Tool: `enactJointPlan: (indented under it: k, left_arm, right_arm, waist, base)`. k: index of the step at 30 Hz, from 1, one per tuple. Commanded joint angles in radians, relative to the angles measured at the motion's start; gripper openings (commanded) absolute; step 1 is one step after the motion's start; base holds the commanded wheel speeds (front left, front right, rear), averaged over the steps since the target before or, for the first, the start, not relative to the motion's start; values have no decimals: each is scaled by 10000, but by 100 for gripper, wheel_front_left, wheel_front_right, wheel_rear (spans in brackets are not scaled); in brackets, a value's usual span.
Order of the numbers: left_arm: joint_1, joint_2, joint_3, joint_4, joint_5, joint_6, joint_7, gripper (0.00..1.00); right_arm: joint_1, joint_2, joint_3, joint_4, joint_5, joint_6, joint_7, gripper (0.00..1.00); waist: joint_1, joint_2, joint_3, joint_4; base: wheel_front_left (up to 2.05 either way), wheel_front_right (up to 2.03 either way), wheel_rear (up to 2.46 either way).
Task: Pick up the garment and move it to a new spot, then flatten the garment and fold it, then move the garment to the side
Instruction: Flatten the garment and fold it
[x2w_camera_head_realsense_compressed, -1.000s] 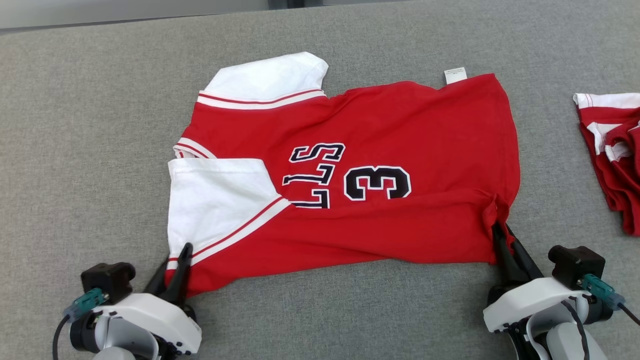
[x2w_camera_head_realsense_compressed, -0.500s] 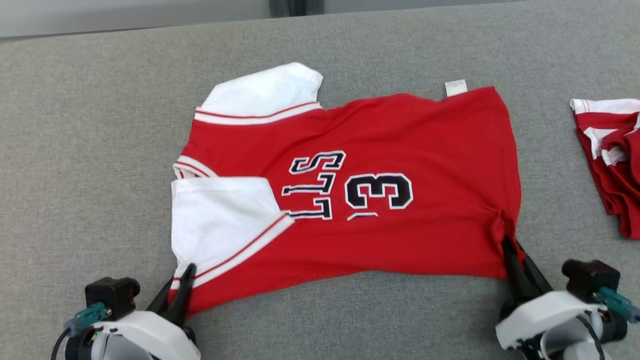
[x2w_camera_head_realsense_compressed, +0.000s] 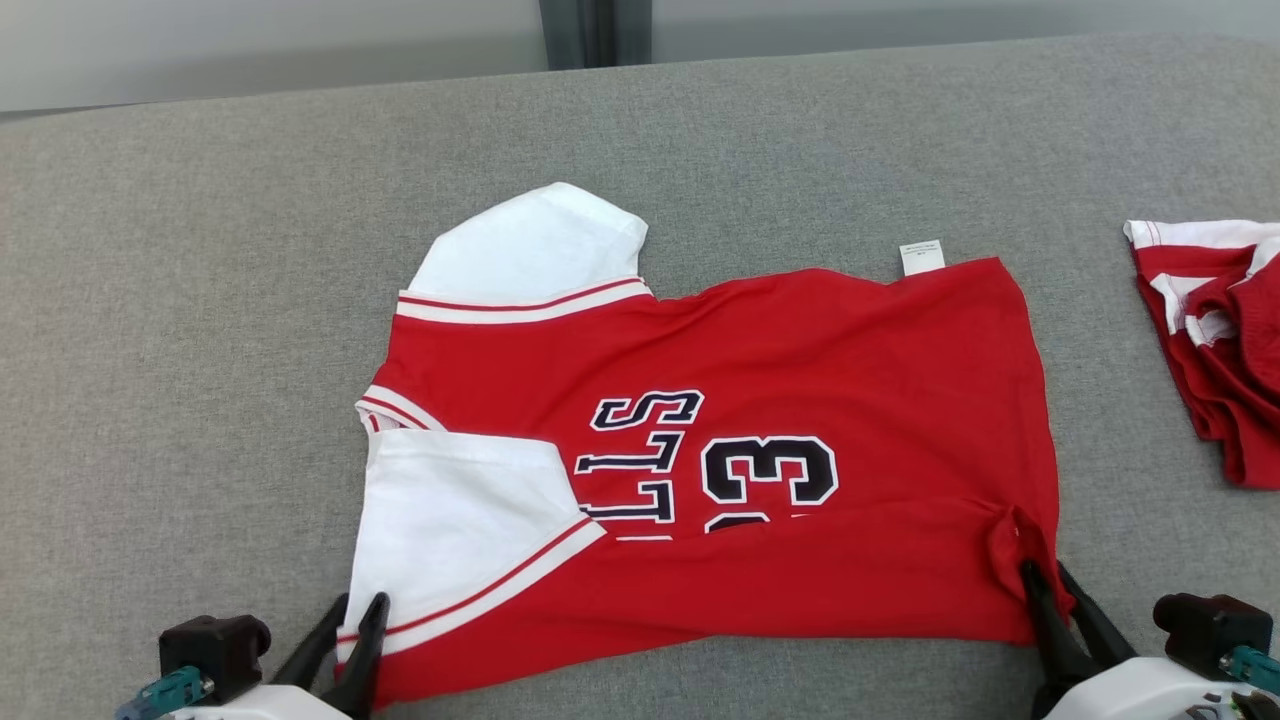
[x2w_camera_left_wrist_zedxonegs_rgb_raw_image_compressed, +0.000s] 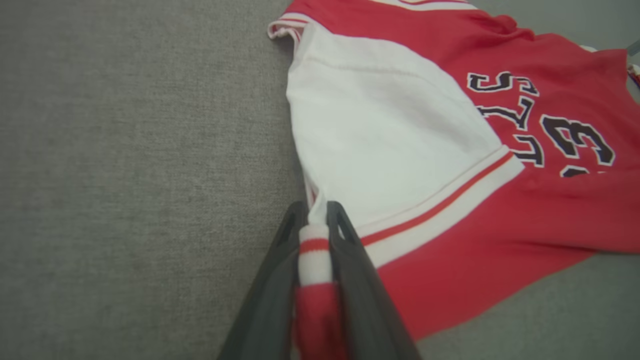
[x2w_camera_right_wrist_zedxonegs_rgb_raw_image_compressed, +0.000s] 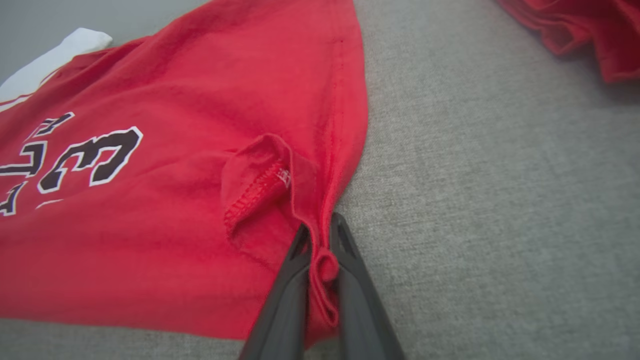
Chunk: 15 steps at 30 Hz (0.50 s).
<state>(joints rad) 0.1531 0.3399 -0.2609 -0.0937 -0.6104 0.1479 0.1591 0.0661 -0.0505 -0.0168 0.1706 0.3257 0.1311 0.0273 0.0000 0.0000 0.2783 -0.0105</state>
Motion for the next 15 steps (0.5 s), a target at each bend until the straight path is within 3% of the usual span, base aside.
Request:
enactJointPlan:
  k: [1, 10, 15]
  left_arm:
    - [-282, 113, 97, -12, 91, 52, -128, 100]
    - [-1142, 132, 622, -339, 714, 189, -1626, 100]
    - [-1950, 436, 756, -591, 1479, 286, -2416, 100]
  right_arm:
    - [-6, -54, -121, -114, 24, -2, -123, 100]
    - [-454, -24, -858, -1306, -781, 1, -1649, 100]
    - [-864, -27, -715, -2111, -1381, 0, -2275, 100]
  waist:
    - [0, 0, -20, -35]
    - [0, 0, 93, -209]
    - [0, 0, 135, -297]
  base:
    - [0, 0, 0]
    - [0, 0, 0]
    - [0, 0, 0]
